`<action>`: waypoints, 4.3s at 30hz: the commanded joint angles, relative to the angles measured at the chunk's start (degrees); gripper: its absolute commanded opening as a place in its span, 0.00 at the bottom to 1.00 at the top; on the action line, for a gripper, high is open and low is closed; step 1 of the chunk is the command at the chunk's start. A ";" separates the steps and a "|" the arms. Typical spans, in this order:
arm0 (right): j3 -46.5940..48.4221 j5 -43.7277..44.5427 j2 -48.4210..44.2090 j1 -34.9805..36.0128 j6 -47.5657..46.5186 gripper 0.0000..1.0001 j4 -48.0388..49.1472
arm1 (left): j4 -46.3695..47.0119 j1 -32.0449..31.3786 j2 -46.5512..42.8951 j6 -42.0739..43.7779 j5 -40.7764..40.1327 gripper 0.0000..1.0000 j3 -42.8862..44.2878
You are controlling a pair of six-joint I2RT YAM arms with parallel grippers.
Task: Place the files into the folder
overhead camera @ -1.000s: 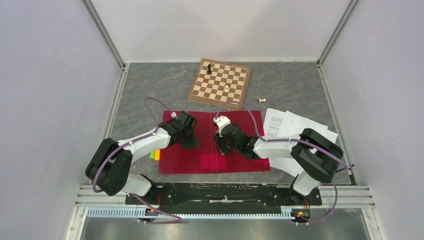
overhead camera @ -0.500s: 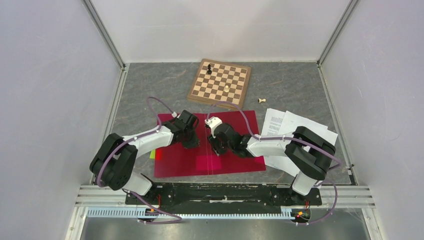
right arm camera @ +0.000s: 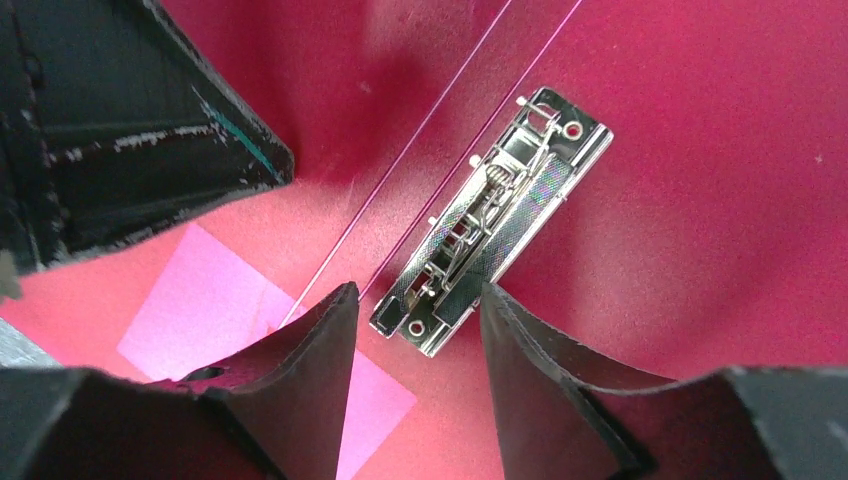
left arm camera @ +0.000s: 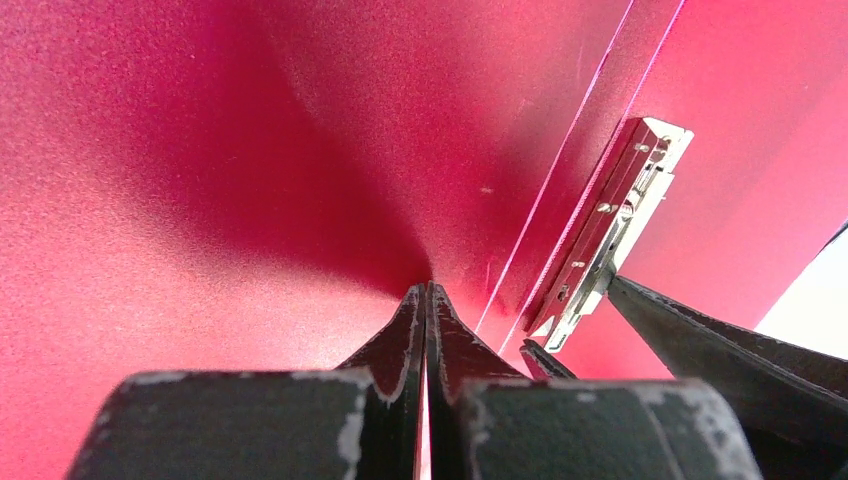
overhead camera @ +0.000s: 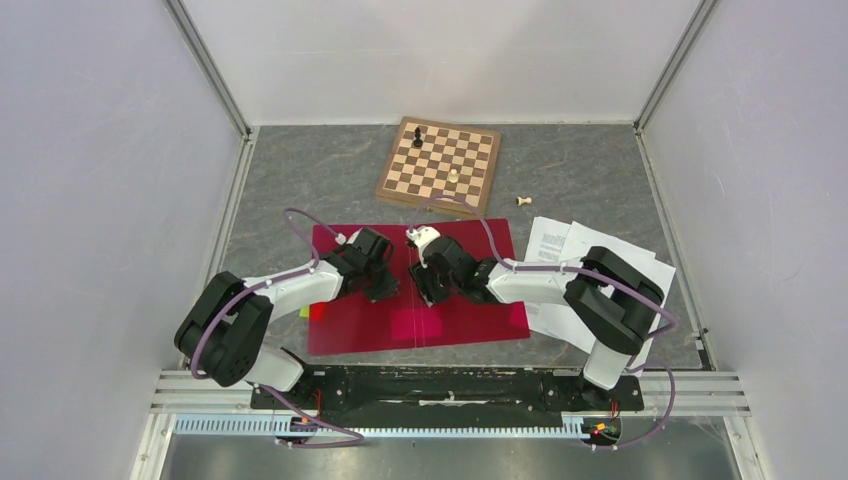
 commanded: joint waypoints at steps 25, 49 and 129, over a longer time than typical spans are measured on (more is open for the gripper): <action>10.23 11.22 2.19 3.66 16.00 0.26 -13.19 | -2.56 -0.15 2.00 -7.18 -3.86 0.02 -3.32; 7.84 8.65 3.99 3.66 17.29 0.13 -11.17 | -3.85 -0.16 2.79 -8.32 -5.36 0.02 -4.09; -3.25 25.44 8.64 6.16 15.36 0.08 -24.10 | -10.14 0.86 11.61 -11.53 -10.70 0.02 -3.25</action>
